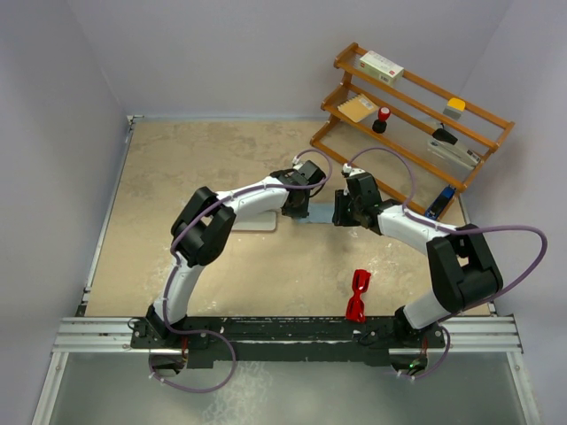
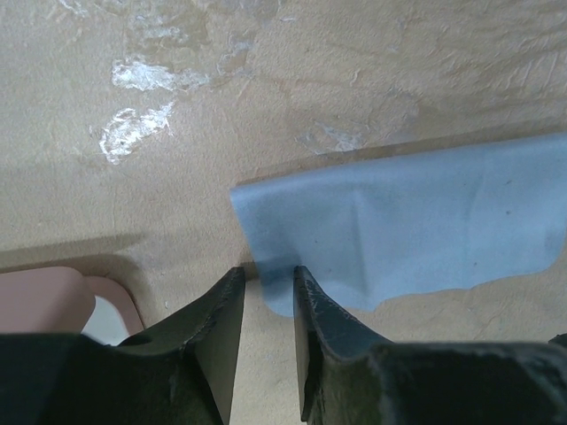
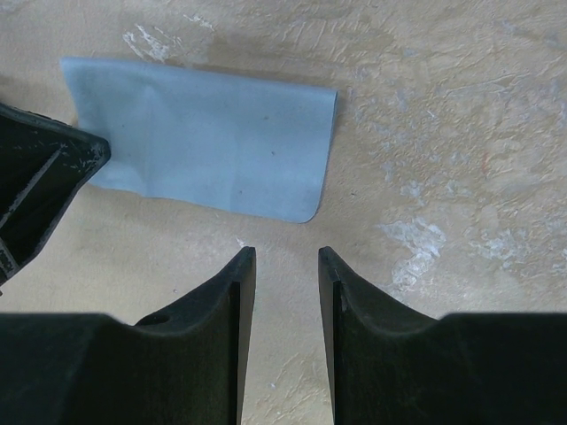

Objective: Organize the sunglasses
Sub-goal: Pick up the glasses cleaning cloth from the center of the board.

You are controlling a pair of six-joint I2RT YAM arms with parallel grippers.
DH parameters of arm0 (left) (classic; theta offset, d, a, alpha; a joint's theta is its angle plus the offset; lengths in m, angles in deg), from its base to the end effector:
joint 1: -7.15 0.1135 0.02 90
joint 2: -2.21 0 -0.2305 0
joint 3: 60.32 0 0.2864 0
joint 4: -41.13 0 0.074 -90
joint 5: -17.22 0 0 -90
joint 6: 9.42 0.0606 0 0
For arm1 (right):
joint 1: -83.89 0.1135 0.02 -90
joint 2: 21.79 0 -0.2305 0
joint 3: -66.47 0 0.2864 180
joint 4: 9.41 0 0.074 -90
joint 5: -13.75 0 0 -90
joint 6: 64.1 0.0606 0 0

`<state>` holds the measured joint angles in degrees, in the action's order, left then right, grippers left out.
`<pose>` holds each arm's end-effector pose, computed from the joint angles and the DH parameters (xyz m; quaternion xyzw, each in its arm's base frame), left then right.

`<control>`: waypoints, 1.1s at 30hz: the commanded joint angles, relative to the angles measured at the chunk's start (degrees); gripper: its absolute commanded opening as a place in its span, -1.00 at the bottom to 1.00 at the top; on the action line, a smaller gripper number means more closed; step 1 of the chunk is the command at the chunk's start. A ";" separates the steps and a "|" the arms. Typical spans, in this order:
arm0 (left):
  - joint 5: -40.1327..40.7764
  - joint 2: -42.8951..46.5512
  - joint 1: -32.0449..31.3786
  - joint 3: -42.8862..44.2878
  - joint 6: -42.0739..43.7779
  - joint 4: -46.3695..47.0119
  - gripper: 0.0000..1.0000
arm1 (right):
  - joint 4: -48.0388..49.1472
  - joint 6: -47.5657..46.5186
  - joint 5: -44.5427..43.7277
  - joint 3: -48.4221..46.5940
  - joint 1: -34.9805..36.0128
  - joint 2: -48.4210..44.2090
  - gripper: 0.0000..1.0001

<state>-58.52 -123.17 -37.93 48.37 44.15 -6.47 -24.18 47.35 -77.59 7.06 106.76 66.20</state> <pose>0.3533 -0.3332 0.0996 0.0454 0.9667 -0.0525 0.2462 0.3334 0.1391 0.1145 -0.0067 0.9182 0.1394 0.3707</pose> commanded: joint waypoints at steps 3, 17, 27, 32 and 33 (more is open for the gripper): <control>1.13 -0.67 -0.27 -1.23 -0.57 -0.97 -0.54 | 1.00 0.76 0.82 0.51 0.26 -2.28 -0.25; -2.86 -0.76 -0.67 -2.33 -1.58 1.70 -0.65 | 0.79 1.05 0.68 0.64 0.23 -2.56 -0.26; -2.64 -1.05 -0.65 -1.64 -1.55 0.56 -0.55 | 1.00 1.12 0.82 0.91 0.24 -2.64 -0.25; -3.35 -1.20 -0.73 -2.23 -1.62 0.78 -0.58 | 0.96 1.14 0.73 0.82 0.18 -2.90 -0.26; -3.56 -1.28 -0.84 -2.25 -1.61 0.85 -0.63 | 0.93 1.14 0.69 0.77 0.22 -2.91 -0.25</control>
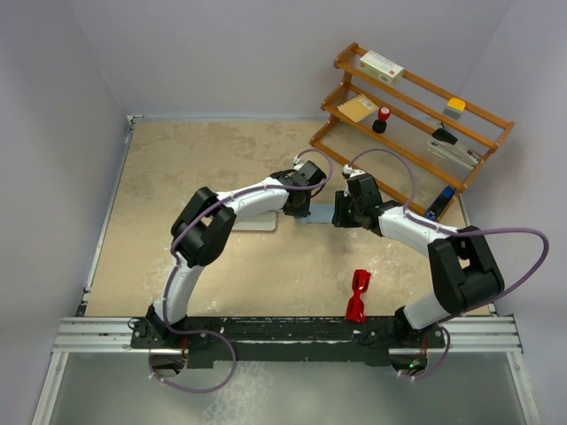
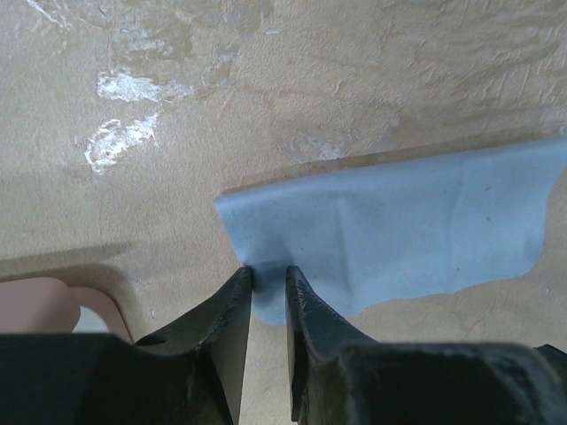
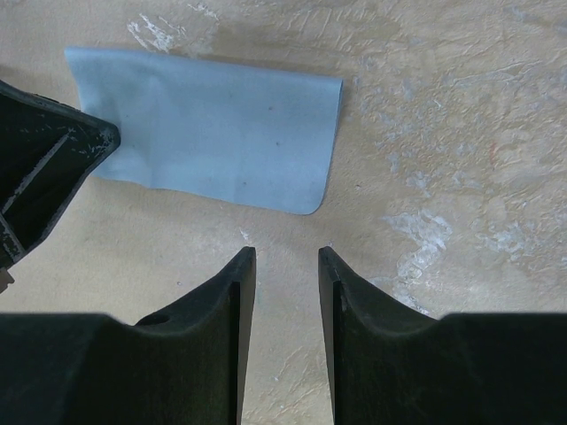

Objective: Organize the sunglasses
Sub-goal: Pick up the glasses cleaning cloth from the center of the board.

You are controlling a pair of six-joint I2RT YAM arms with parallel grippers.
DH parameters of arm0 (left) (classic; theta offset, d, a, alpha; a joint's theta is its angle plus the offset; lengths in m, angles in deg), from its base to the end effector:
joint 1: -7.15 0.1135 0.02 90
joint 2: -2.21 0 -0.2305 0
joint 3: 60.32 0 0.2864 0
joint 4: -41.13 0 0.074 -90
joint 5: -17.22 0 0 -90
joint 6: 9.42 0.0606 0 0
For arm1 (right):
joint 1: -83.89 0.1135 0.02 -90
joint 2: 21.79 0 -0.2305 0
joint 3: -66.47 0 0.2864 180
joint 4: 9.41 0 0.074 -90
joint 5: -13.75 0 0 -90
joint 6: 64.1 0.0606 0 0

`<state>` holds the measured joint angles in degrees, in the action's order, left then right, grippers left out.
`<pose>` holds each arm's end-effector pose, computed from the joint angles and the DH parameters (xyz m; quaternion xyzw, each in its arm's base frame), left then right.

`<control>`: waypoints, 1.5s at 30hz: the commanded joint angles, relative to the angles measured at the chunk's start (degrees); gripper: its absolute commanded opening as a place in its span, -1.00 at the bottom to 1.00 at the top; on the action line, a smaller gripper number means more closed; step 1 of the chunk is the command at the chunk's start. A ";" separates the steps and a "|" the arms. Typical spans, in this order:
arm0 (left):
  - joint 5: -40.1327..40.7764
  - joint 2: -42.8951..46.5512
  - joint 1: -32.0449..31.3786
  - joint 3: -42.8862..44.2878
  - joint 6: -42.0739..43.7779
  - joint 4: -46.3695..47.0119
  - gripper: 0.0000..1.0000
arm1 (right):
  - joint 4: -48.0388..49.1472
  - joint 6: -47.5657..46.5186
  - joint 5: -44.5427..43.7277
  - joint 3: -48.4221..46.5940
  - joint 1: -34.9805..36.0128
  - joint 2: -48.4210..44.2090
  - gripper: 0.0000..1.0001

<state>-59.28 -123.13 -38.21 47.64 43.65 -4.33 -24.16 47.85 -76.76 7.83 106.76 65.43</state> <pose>0.3525 -0.3368 0.0977 0.0434 0.9647 -0.0674 0.2508 0.3303 0.1387 0.1144 -0.0056 0.9182 0.1472 0.3677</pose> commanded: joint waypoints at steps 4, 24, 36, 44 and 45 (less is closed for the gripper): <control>-2.92 -1.34 -0.76 -1.41 -1.13 -1.11 -0.70 | 0.85 0.73 -0.19 0.10 0.21 -2.14 -0.25; 1.36 0.05 -0.69 -0.81 0.39 -3.15 -0.82 | 0.29 0.81 -0.91 -0.25 0.24 -2.24 -0.25; 1.89 -0.28 -0.68 3.37 -0.59 -4.43 -0.37 | 1.40 1.29 -1.19 0.35 0.22 -2.27 -0.25; 2.47 -0.68 -0.69 3.88 -1.41 -4.31 -0.36 | 2.87 2.74 -3.60 1.98 -0.06 -3.86 -0.25; 2.64 -0.55 -0.67 3.82 -1.58 -4.19 -0.36 | 2.91 2.91 -3.80 2.14 -0.15 -3.89 -0.25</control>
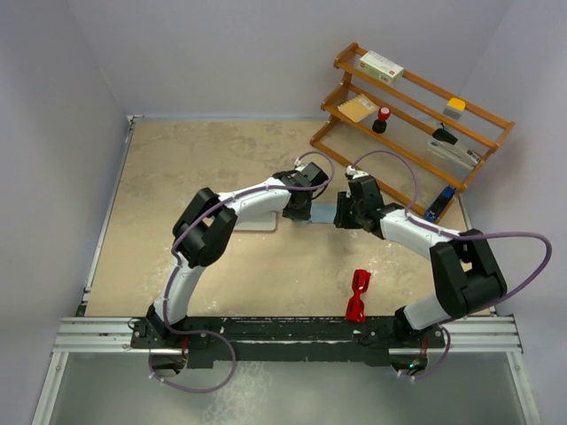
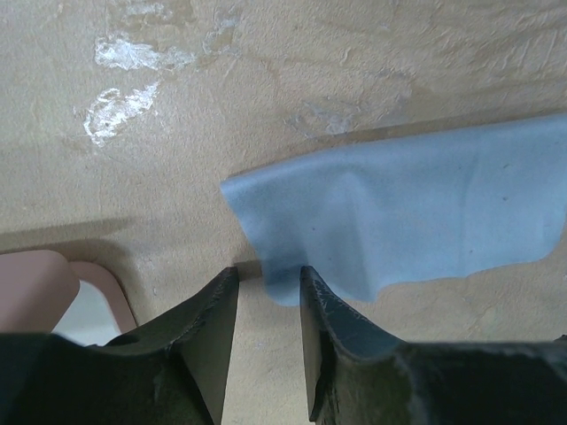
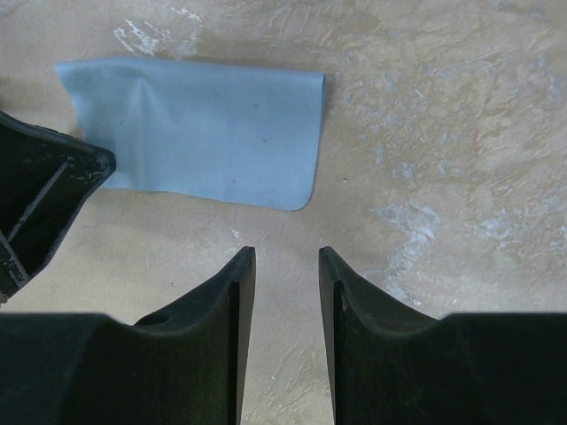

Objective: Organize the sunglasses
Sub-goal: Pick up the glasses cleaning cloth from the center of the board.

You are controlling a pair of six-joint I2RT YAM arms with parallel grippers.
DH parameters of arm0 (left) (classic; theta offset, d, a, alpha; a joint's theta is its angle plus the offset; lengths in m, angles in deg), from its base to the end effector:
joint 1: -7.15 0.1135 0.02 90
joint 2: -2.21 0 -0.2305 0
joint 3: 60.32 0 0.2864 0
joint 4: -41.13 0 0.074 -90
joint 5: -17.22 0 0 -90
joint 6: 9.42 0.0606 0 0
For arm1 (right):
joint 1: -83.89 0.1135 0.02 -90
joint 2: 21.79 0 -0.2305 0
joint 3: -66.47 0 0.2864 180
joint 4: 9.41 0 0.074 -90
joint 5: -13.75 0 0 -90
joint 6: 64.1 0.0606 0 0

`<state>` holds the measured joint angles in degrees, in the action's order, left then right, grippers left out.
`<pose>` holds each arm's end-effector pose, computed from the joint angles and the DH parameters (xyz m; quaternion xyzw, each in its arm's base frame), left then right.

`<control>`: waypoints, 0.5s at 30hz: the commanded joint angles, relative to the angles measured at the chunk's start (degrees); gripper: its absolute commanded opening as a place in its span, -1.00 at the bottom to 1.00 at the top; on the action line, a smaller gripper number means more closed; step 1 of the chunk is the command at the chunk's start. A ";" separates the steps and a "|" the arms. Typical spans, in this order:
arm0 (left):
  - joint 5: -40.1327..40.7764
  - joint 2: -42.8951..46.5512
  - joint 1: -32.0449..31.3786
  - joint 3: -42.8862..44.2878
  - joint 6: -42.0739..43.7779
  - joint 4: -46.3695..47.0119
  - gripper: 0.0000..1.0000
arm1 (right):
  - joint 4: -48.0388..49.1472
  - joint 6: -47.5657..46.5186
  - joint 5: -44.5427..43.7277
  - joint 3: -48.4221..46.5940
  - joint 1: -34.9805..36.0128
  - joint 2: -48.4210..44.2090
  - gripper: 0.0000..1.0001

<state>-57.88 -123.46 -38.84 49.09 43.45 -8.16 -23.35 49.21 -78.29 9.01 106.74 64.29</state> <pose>0.3476 -0.3374 0.0999 0.0475 0.9683 -0.0445 0.2412 0.3278 0.1358 0.1153 0.0108 0.9153 0.1427 0.3764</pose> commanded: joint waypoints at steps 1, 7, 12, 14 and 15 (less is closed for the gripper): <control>1.41 -0.03 -0.05 2.39 -1.53 -0.09 -0.36 | 1.99 1.64 -2.39 0.90 -0.24 -2.70 -0.25; 0.94 0.01 -0.05 2.70 -2.53 1.05 -0.36 | 1.67 1.61 -2.18 0.60 -0.43 -2.25 -0.24; 1.64 0.10 0.04 3.31 -2.91 1.33 -0.36 | 1.71 1.49 -1.79 0.67 -0.44 -2.32 -0.24; 1.82 -0.10 0.12 3.58 -3.01 1.22 -0.36 | 1.76 1.47 -1.65 0.75 -0.44 -2.24 -0.24; 1.82 -0.24 0.16 3.66 -3.16 1.27 -0.36 | 1.76 1.47 -1.65 0.81 -0.44 -2.28 -0.24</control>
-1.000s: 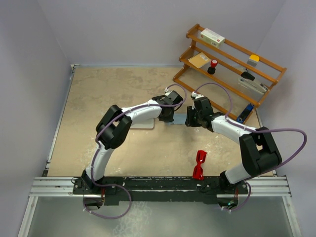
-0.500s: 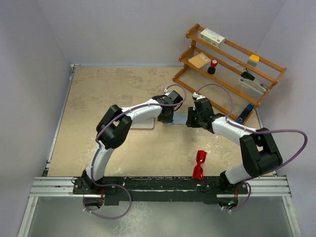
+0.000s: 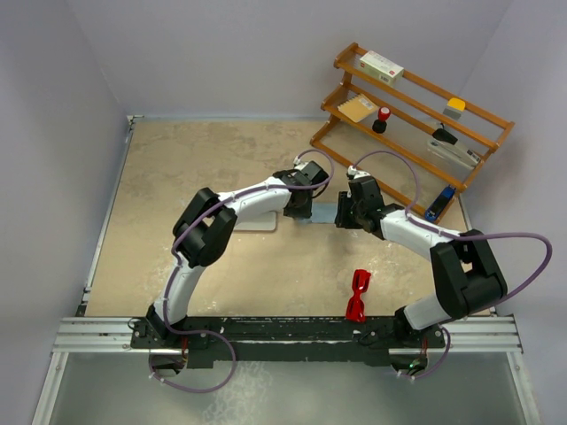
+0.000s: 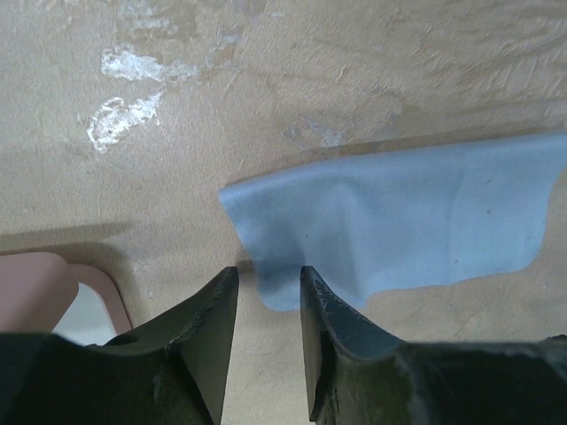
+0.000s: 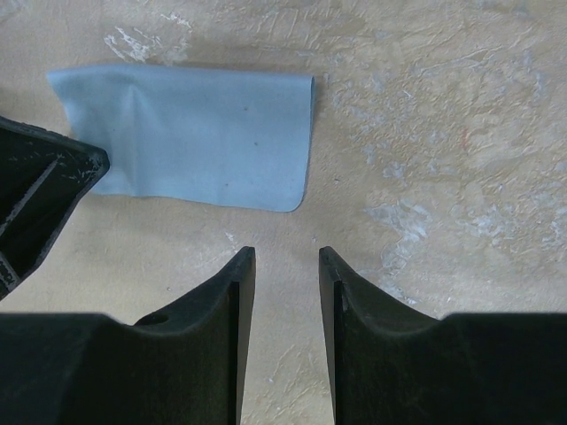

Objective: Organize the sunglasses
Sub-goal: Pick up the glasses cleaning cloth from the center of the board.

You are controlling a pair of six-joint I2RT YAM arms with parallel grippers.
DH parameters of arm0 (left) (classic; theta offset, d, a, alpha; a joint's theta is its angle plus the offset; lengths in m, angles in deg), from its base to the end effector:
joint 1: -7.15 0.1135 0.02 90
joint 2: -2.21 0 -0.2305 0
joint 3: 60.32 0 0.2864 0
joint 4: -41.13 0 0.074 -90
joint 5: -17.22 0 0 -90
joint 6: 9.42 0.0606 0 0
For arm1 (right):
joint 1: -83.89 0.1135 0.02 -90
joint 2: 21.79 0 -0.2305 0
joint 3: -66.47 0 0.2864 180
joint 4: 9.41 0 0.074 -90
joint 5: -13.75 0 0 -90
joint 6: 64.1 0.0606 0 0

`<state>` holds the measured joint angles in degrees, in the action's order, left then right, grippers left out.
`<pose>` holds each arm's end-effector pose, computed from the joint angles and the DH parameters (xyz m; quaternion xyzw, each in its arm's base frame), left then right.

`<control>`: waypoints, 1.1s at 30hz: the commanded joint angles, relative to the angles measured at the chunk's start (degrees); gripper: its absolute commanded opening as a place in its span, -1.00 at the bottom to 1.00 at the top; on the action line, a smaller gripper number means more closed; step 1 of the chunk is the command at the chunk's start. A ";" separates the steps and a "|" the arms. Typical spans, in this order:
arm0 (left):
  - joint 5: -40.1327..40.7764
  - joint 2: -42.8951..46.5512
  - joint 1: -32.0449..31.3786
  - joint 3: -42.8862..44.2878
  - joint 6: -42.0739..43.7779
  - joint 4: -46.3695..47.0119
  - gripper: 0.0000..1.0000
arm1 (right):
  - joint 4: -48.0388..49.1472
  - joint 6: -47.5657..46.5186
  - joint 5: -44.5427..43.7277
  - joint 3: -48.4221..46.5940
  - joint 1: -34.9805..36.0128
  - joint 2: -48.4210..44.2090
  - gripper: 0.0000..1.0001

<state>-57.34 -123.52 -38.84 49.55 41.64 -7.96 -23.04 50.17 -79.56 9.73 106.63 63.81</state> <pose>0.3494 -0.3385 0.1024 0.0304 0.9673 -0.0484 0.2471 0.3263 0.1330 0.1142 0.0238 0.9147 0.1364 0.3798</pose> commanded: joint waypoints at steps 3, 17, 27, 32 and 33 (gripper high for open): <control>0.78 -0.58 0.12 3.35 -1.86 1.25 -0.36 | 1.51 0.56 -0.29 0.11 -0.33 -1.76 -0.24; 0.50 -1.27 0.06 1.33 -2.19 0.43 -0.38 | 1.54 0.61 -0.19 0.21 -0.32 -1.82 -0.24; 2.47 -1.70 -0.49 0.77 -1.44 -1.41 -0.55 | 1.51 0.51 -0.47 0.28 -0.31 -2.11 -0.24; 1.71 -2.01 -0.49 -0.24 -1.61 -1.50 -0.78 | 1.53 0.60 -0.47 0.32 -0.33 -2.06 -0.24; 1.51 -2.07 -0.45 -0.33 -1.58 -1.36 -0.87 | 1.50 0.61 -0.47 0.40 -0.33 -2.10 -0.23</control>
<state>-55.96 -124.48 -39.06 50.35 40.61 -8.35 -22.82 50.19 -79.56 9.75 106.63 63.66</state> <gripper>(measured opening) 0.151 0.380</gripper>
